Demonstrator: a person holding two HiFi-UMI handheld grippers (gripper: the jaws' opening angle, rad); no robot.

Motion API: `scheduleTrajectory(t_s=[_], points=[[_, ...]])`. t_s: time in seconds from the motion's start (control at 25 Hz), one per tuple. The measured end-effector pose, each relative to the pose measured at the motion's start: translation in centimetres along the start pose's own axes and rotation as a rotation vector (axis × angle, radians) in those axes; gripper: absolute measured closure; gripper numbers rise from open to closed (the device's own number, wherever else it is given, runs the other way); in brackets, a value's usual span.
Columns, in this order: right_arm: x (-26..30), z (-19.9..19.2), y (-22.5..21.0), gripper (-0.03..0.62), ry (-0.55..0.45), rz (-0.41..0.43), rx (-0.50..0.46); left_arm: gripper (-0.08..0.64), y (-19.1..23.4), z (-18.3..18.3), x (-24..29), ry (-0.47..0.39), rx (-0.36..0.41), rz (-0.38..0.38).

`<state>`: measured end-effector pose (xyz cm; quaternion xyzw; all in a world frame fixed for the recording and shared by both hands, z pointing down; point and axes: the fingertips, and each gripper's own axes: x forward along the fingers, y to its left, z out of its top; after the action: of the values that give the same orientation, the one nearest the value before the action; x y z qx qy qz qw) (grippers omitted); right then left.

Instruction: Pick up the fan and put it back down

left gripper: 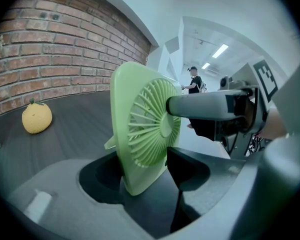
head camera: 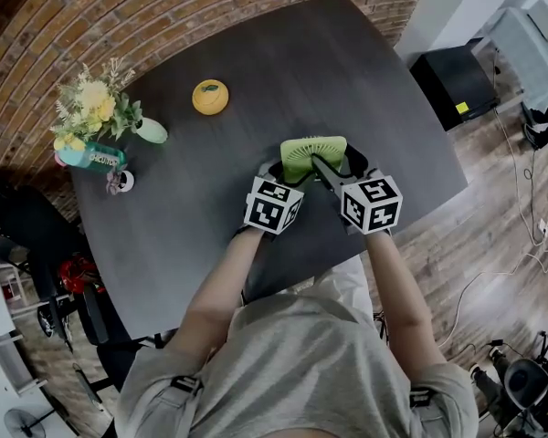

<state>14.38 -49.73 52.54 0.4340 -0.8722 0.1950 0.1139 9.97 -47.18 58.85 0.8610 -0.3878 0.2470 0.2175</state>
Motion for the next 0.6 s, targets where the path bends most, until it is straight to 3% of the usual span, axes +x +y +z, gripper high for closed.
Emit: scheduleTrajectory(t_s=[0.6], points=[[2.3, 0.3, -2.9, 0.296, 0.002, -0.015, 0.008, 0.301, 1.2, 1.0, 3.1, 0.006, -0.013, -0.006]])
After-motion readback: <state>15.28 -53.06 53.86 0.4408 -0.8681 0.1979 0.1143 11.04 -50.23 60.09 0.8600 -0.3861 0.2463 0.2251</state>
